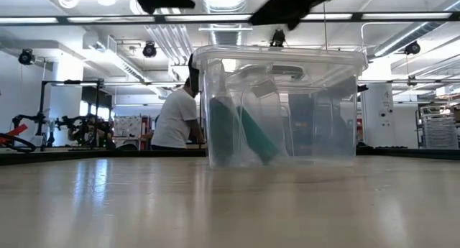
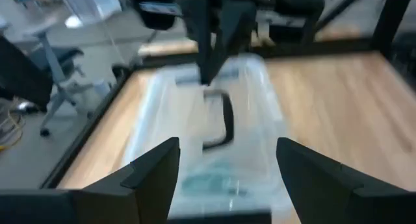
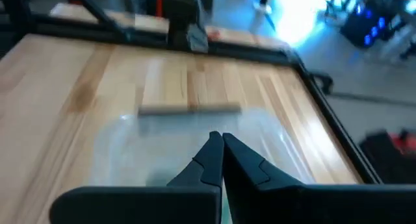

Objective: Roll bandage
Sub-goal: Close the transparent bin

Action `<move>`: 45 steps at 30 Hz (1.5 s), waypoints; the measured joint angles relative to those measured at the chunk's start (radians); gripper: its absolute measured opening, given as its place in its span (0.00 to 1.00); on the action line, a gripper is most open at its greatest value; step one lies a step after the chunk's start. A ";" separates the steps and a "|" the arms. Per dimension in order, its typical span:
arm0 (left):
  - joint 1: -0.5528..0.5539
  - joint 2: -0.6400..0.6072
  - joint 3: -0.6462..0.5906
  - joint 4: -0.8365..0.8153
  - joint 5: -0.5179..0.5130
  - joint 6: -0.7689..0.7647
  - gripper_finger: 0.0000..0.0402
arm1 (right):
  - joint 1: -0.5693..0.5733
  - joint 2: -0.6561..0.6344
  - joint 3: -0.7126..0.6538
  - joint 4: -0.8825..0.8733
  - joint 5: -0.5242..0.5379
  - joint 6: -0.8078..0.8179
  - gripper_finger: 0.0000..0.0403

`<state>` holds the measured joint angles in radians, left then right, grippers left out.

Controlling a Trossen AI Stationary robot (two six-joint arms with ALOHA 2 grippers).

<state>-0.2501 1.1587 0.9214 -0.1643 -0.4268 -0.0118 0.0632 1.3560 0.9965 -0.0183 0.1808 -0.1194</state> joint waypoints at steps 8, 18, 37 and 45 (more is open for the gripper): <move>0.056 0.123 0.022 0.206 -0.001 -0.061 0.61 | 0.010 -0.312 -0.067 -0.581 0.191 0.330 0.01; 0.202 0.373 0.228 0.219 0.210 -0.039 0.61 | 0.014 -0.394 -0.179 -1.013 0.309 0.578 0.15; 0.227 0.395 0.154 0.181 0.290 0.069 0.61 | 0.101 -0.345 -0.421 -0.225 0.073 0.347 0.32; 0.227 0.349 0.177 0.037 0.340 0.080 0.61 | 0.102 -0.385 -0.422 -0.211 0.090 0.303 0.35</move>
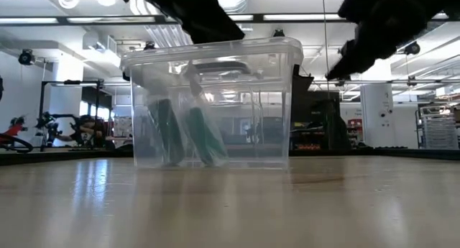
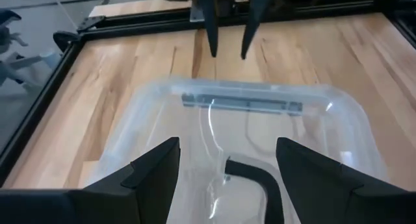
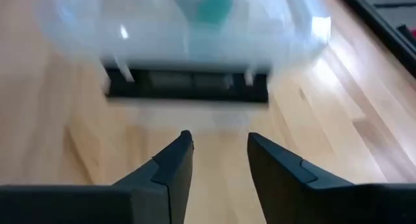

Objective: Roll bandage
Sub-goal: Close the transparent bin

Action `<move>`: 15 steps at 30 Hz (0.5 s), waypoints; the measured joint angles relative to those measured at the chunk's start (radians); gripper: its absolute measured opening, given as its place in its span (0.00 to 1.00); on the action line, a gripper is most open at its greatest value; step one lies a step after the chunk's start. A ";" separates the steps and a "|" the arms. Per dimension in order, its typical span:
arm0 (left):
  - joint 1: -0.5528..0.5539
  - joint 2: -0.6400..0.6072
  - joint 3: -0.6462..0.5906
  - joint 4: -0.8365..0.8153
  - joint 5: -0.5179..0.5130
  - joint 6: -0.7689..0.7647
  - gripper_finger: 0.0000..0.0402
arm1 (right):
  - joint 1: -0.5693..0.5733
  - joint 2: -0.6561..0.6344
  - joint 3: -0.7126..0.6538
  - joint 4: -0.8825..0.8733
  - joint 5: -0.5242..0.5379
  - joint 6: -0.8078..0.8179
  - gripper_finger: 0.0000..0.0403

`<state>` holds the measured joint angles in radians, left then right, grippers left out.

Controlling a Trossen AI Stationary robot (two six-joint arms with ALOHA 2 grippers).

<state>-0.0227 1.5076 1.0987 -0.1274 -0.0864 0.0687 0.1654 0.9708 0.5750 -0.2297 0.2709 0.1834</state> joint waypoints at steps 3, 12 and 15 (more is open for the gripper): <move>0.000 -0.022 0.001 -0.038 0.000 0.002 0.61 | -0.001 0.014 -0.037 0.017 0.018 -0.034 0.36; 0.024 0.031 0.001 0.093 0.098 0.036 0.61 | -0.008 0.155 -0.144 0.248 0.015 -0.050 0.35; 0.034 0.057 0.001 0.153 0.109 0.065 0.61 | 0.001 0.223 -0.154 0.357 0.017 -0.050 0.34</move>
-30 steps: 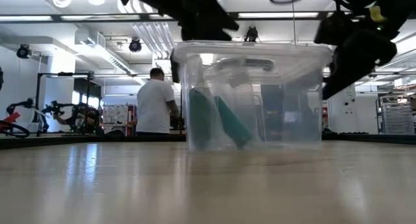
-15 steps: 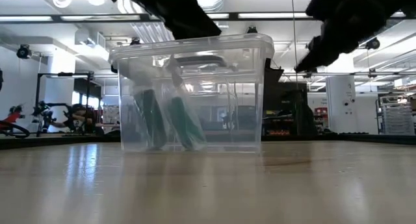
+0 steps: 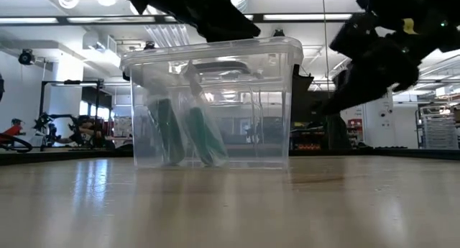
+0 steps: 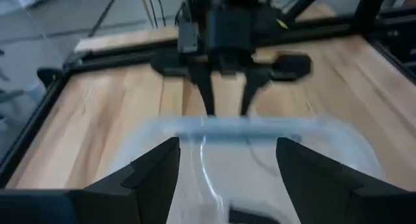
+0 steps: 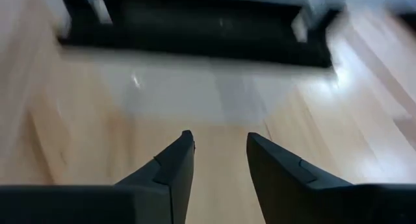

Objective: Roll bandage
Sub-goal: Close the transparent bin

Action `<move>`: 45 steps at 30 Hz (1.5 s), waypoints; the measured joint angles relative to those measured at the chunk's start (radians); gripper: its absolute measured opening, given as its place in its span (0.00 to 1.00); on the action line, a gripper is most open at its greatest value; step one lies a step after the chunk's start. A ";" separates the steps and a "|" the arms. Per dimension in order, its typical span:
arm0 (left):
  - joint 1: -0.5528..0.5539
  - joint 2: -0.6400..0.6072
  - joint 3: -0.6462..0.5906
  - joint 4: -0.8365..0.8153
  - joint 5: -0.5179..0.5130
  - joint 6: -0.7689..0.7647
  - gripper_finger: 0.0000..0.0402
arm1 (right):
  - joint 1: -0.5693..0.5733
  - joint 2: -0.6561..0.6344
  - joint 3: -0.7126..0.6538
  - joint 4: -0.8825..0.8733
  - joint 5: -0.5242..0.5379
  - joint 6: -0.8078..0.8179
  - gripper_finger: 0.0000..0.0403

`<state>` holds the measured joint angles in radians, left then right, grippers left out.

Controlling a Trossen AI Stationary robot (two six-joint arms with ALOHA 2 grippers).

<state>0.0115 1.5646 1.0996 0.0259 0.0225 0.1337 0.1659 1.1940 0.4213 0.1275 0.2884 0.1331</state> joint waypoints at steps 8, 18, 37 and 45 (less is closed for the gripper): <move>0.009 0.080 -0.001 0.032 0.022 0.000 0.61 | 0.004 0.145 0.084 0.162 0.000 -0.019 0.33; 0.015 0.097 -0.010 -0.035 0.050 -0.018 0.62 | 0.028 0.065 0.165 0.040 -0.005 -0.022 0.35; 0.027 0.147 -0.013 -0.004 0.099 -0.069 0.61 | 0.016 0.080 0.276 -0.070 -0.010 0.024 0.35; 0.027 0.152 -0.015 0.028 0.095 -0.065 0.61 | -0.005 0.084 0.300 -0.067 -0.012 0.079 0.37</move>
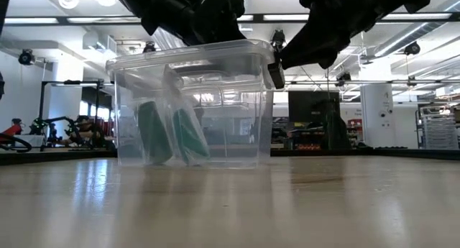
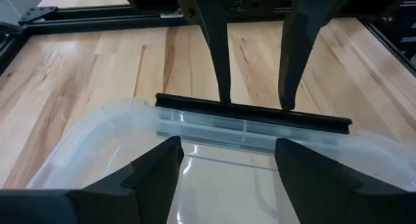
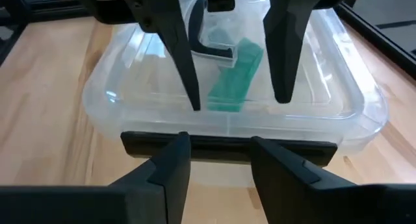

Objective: Roll bandage
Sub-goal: Close the transparent bin

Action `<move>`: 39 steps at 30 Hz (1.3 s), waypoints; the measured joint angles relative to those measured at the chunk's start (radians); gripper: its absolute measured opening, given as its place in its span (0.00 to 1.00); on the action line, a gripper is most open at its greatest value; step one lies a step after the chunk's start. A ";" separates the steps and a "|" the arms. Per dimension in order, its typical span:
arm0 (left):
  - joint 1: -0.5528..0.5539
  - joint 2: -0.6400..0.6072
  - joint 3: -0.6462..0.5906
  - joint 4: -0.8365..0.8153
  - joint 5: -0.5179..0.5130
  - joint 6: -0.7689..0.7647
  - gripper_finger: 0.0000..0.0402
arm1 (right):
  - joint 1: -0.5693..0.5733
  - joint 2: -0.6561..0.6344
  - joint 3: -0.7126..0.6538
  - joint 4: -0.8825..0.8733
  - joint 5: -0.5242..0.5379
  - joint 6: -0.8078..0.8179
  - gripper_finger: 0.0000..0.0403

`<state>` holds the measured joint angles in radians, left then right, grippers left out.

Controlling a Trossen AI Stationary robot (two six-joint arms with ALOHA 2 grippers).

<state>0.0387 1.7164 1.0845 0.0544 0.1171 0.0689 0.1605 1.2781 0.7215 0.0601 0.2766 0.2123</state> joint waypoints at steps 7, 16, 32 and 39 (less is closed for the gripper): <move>-0.003 0.006 0.001 0.056 -0.022 -0.004 0.62 | -0.009 -0.005 0.011 0.017 0.028 -0.009 0.37; 0.001 0.005 -0.001 0.056 -0.024 -0.018 0.62 | -0.001 -0.161 0.003 -0.236 0.071 0.005 0.39; 0.003 0.010 -0.001 0.048 -0.021 -0.064 0.62 | 0.000 0.035 -0.029 -0.006 0.069 -0.028 0.39; 0.003 0.009 -0.002 0.050 -0.020 -0.064 0.61 | 0.000 0.031 -0.021 -0.010 0.062 -0.048 0.39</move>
<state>0.0418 1.7256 1.0828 0.1044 0.0975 0.0048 0.1608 1.3087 0.7006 0.0505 0.3386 0.1638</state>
